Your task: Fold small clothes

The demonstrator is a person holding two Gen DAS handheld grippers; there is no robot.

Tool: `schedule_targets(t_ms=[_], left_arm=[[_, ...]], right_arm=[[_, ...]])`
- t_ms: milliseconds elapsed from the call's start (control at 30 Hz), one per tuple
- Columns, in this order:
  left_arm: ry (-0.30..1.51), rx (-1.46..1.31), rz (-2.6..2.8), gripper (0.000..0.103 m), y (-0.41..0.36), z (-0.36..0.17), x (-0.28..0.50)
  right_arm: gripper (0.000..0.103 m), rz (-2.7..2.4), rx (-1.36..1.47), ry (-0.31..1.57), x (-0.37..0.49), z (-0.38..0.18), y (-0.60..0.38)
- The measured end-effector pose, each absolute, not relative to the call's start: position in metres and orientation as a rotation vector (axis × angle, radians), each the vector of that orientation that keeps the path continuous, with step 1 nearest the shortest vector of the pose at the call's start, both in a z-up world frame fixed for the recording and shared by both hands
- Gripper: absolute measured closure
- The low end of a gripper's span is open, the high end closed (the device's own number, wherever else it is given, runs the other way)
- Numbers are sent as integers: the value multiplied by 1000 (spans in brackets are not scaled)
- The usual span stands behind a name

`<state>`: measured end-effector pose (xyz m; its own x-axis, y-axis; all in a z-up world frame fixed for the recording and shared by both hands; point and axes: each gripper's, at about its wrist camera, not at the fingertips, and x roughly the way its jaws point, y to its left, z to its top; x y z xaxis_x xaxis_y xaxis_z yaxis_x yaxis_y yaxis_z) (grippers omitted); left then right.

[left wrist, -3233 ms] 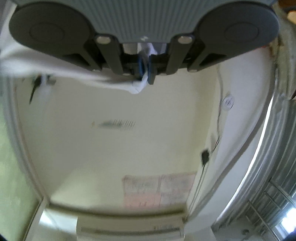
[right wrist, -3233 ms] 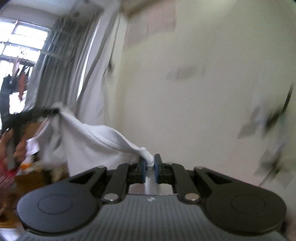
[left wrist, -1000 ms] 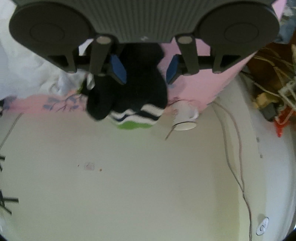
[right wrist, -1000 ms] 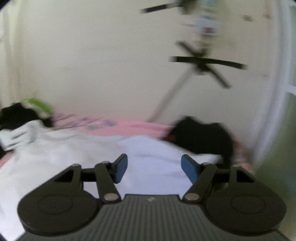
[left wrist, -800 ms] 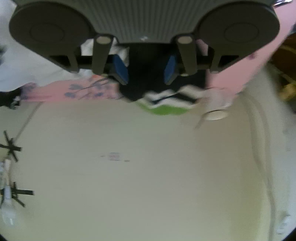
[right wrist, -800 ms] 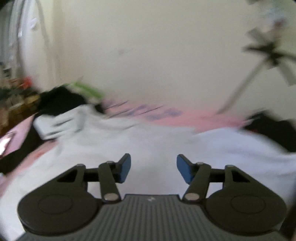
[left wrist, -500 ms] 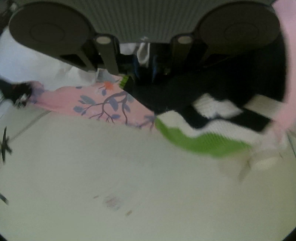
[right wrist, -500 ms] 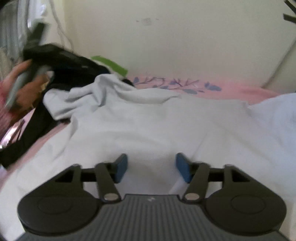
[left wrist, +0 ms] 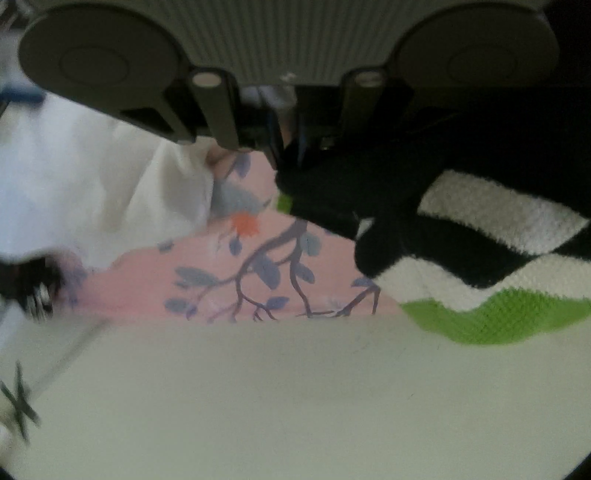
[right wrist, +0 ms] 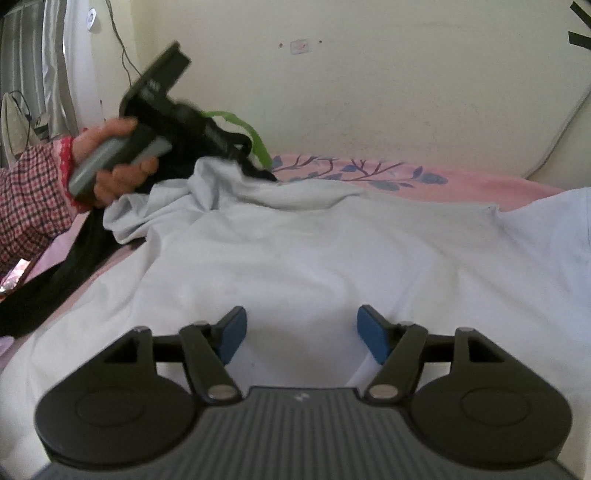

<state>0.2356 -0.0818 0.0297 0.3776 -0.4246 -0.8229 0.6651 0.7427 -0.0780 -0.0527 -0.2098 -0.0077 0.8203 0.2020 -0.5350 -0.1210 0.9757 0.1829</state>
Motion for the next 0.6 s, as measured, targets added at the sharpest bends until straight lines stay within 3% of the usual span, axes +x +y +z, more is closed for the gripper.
schedule_targets(t_ms=[267, 433, 600], left_arm=[[888, 384, -632, 96, -31, 20, 224], [706, 778, -302, 96, -46, -3, 237], [714, 737, -168, 96, -35, -7, 274]], right_arm=[[40, 163, 159, 581, -53, -8, -213], [40, 134, 160, 578, -56, -8, -207], [39, 123, 186, 573, -57, -8, -208]])
